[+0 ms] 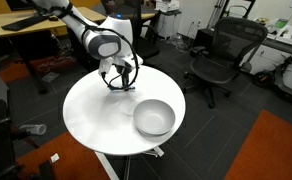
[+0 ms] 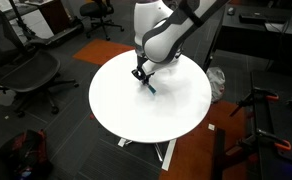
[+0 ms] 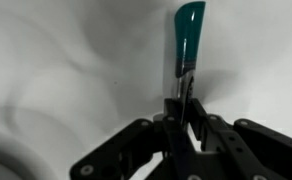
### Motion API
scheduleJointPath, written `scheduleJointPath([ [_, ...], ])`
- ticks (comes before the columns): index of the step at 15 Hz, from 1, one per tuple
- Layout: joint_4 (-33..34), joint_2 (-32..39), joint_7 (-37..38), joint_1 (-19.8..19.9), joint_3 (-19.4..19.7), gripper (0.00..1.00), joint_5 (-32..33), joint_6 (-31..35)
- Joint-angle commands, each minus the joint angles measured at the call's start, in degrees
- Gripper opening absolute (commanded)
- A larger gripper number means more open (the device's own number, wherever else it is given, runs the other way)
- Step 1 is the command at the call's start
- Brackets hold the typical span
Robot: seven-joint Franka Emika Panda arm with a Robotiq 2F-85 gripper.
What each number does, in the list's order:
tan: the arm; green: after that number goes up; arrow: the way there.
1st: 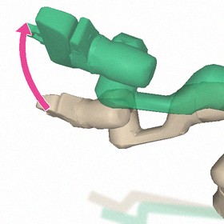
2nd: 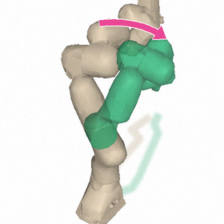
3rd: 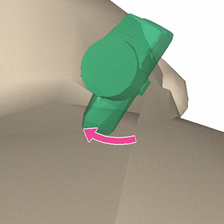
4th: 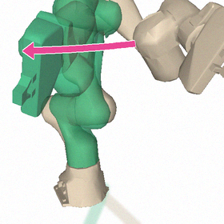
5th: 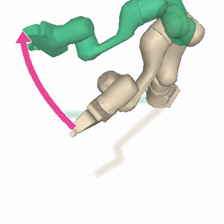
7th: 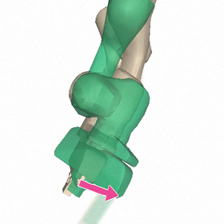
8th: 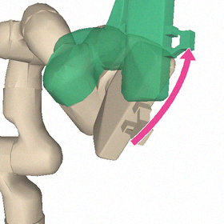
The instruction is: Move the green marker to the left
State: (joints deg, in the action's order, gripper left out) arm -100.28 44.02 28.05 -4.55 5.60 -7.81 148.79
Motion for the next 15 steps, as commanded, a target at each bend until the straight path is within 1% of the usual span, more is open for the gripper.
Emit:
scheduleJointPath([
  [1,-1.49,-1.91,-3.27,-1.72,-1.50,0.05,0.51,0.81],
  [7,-1.96,-3.90,-7.29,-4.62,-3.65,0.05,1.74,0.24],
  [11,-0.70,-4.26,-9.88,-5.30,-5.38,0.05,1.85,-1.18],
  [15,1.32,-2.64,-11.31,-5.39,-6.22,0.05,1.76,-1.54],
])
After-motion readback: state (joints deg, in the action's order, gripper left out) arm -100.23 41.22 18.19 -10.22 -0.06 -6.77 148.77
